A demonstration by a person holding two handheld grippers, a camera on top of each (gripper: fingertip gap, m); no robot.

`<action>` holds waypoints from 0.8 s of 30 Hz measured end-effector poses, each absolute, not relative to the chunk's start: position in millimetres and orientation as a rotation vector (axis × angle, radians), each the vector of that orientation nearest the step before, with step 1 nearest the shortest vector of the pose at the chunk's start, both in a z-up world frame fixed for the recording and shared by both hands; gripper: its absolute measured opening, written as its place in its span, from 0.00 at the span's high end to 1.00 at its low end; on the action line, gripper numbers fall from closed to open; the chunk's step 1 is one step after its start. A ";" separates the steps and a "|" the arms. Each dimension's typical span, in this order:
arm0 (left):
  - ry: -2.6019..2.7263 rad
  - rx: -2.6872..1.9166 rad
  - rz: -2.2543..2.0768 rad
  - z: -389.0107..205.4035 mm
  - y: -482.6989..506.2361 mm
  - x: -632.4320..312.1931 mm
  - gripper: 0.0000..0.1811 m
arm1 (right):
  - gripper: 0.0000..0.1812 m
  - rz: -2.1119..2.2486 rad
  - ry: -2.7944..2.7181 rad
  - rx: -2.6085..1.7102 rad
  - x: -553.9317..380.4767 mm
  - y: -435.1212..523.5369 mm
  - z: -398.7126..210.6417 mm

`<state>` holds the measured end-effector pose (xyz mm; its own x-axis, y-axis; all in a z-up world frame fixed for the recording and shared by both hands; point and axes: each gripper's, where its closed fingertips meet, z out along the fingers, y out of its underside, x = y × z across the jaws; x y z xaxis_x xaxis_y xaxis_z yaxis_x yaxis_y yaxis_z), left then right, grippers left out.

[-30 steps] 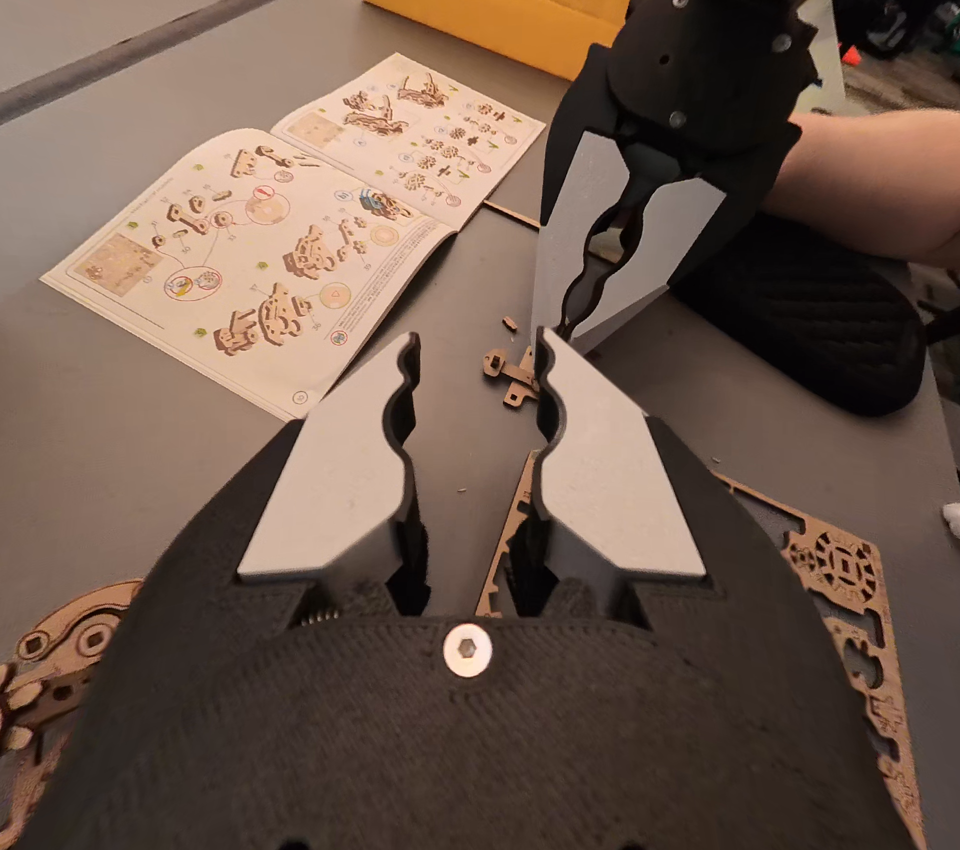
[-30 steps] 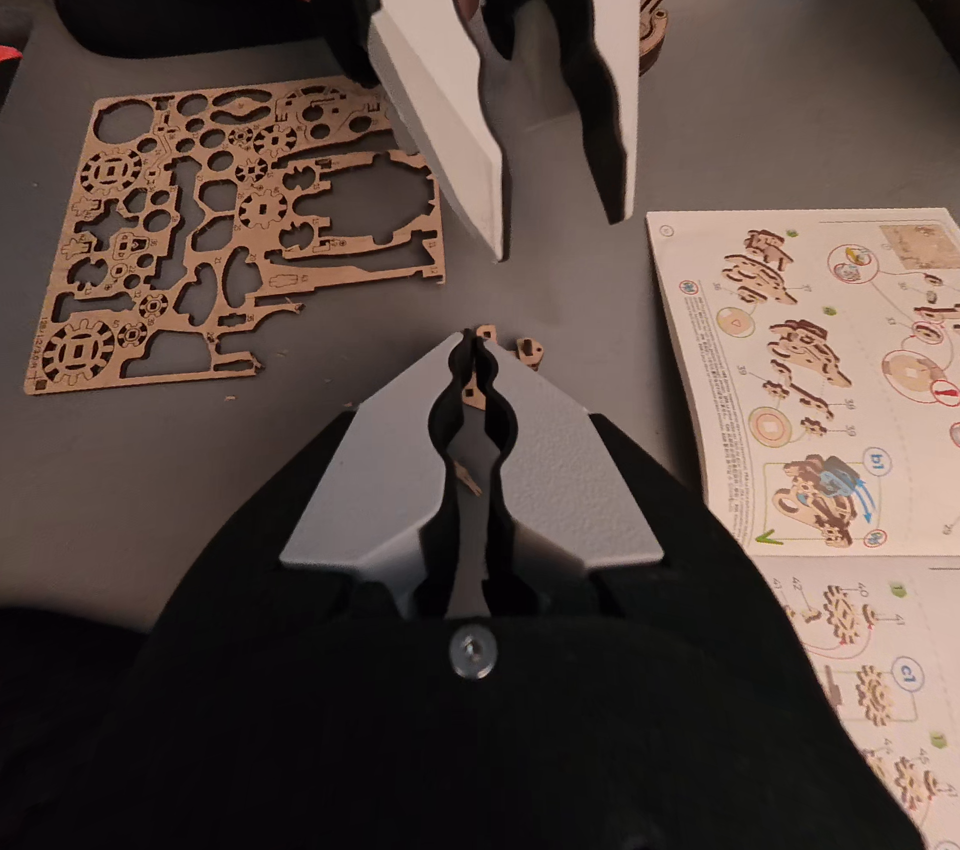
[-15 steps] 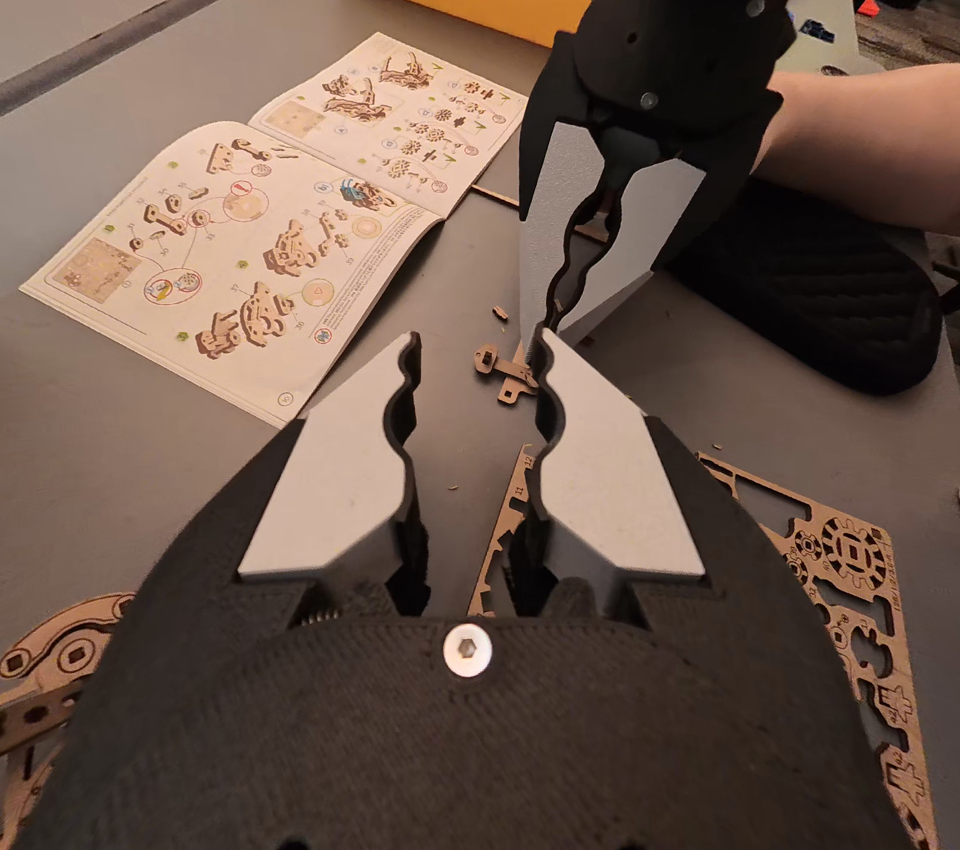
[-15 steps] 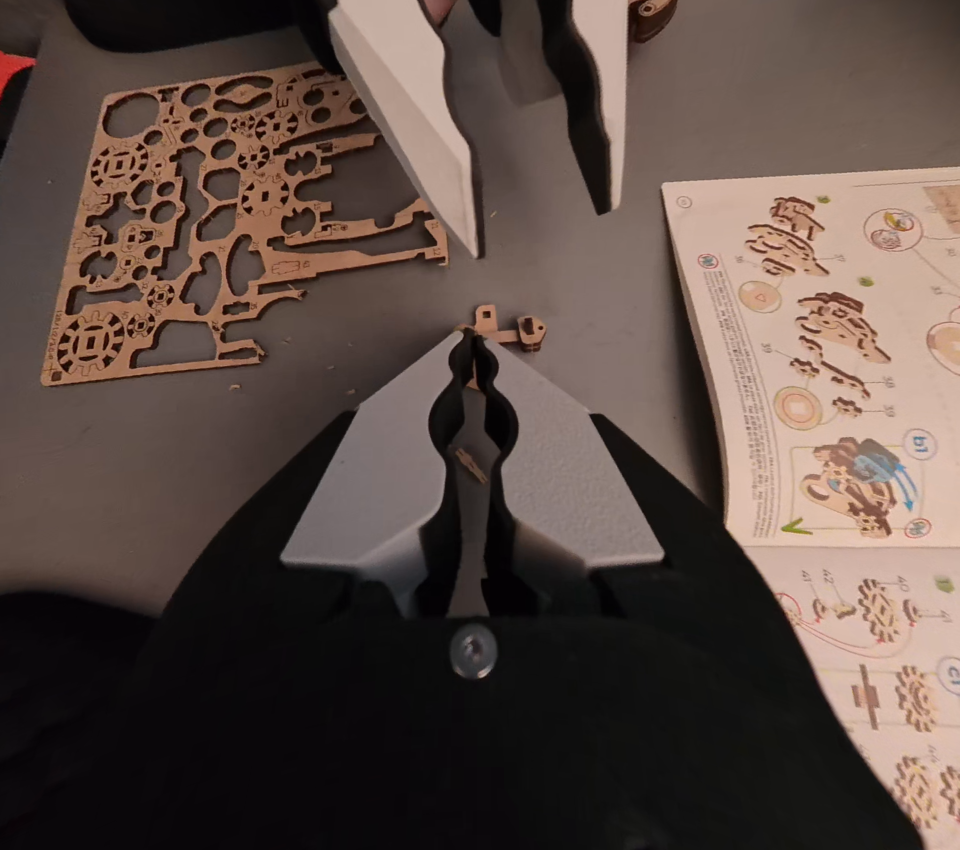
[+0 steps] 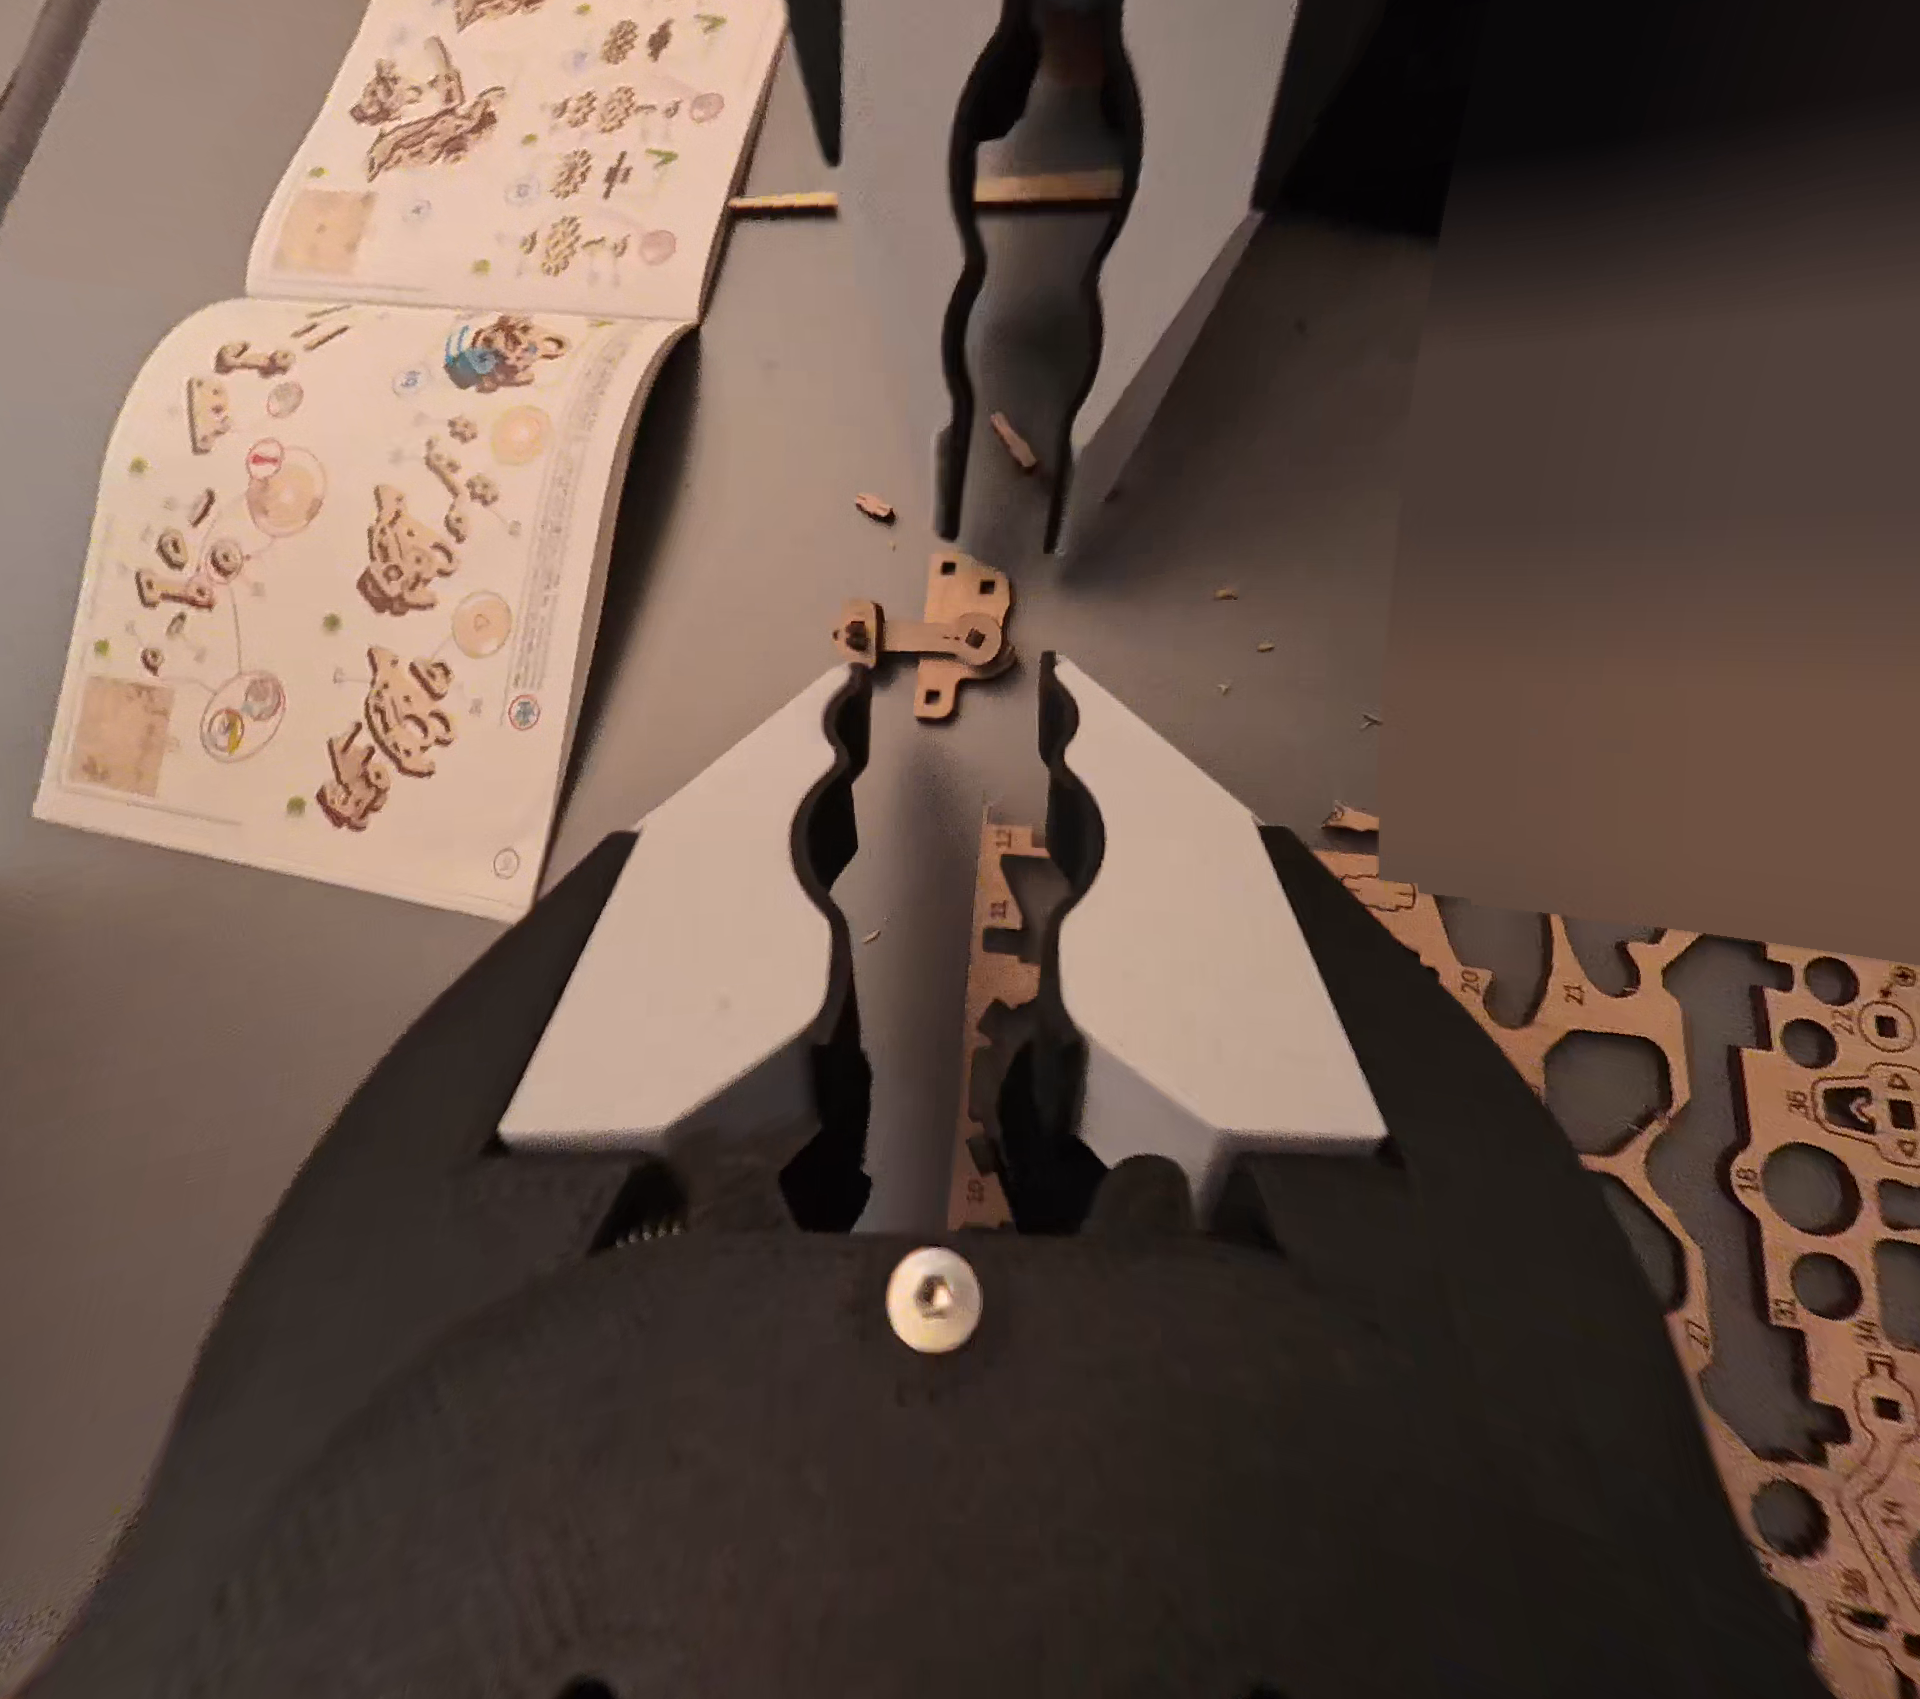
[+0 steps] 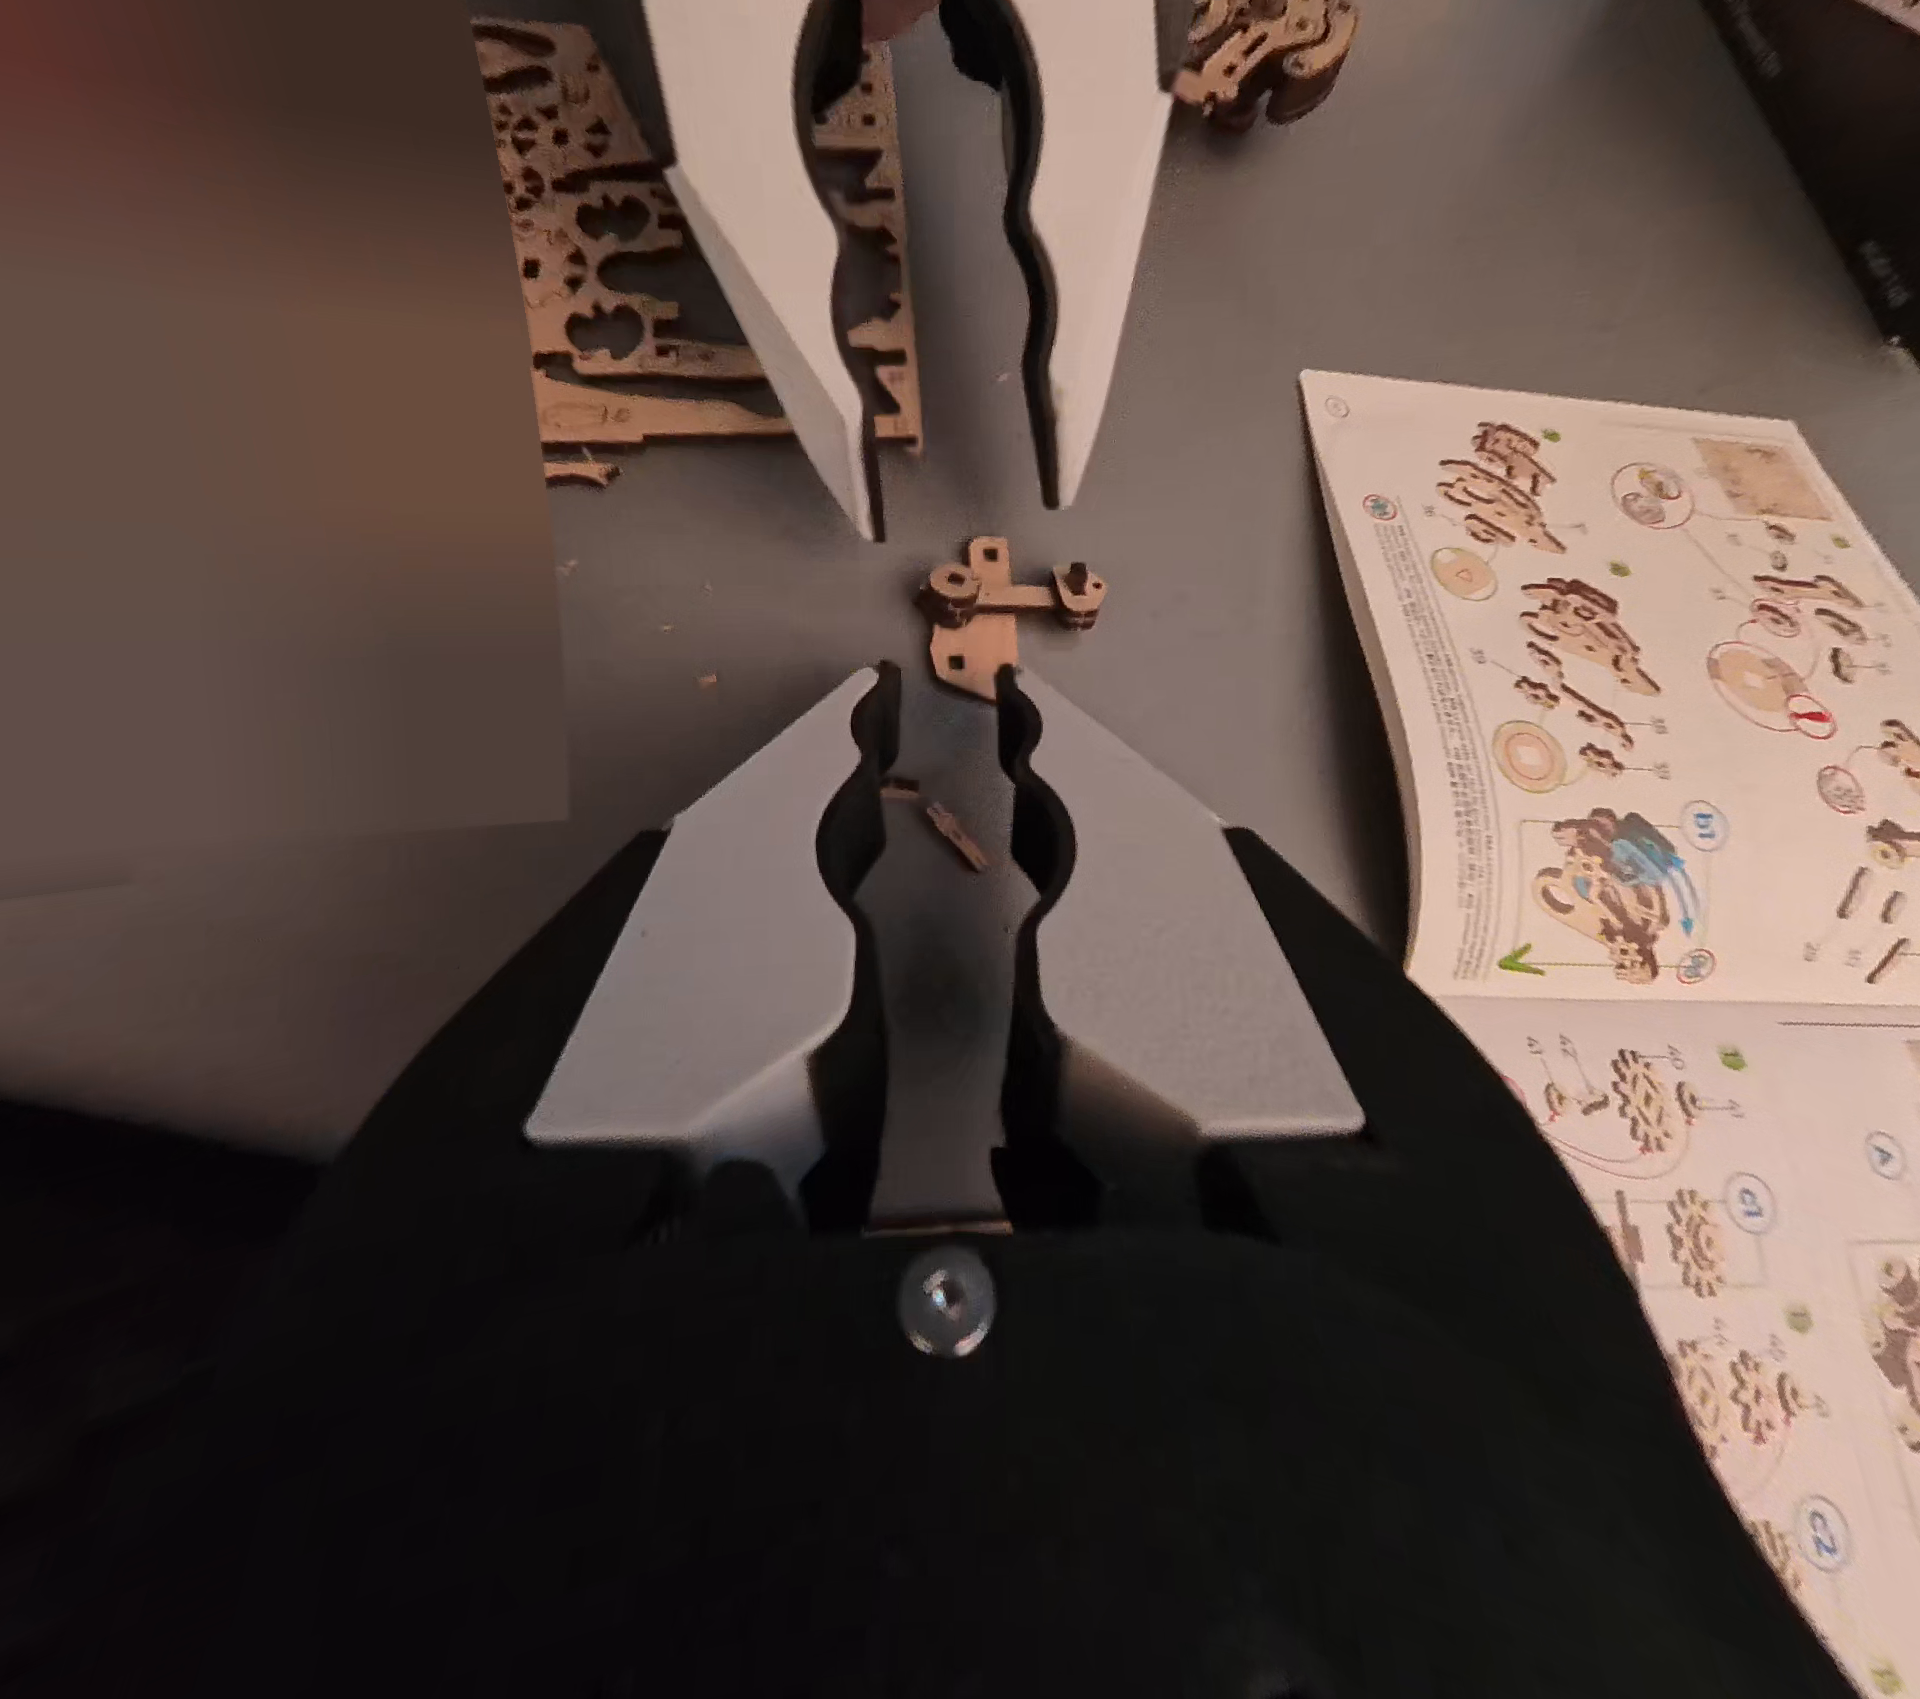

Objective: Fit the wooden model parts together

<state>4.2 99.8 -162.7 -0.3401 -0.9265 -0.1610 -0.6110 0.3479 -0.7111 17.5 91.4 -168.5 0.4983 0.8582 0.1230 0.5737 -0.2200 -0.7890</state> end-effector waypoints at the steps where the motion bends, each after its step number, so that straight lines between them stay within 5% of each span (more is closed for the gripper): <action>1: 2.071 -1.327 -0.731 -163.6 98.8 5.9 0.83 | 0.91 0.439 -1.189 -1.927 17.4 91.3 -171.6; 24: 2.265 -1.232 -0.703 -171.1 92.3 13.4 0.93 | 0.92 0.433 -1.222 -1.908 13.1 94.7 -174.5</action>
<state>13.4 92.3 -171.1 -0.4902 -0.8579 -0.1539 -0.6202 0.4674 -0.6300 13.1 94.7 -174.5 0.4719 0.8715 0.1335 0.5933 -0.2019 -0.7793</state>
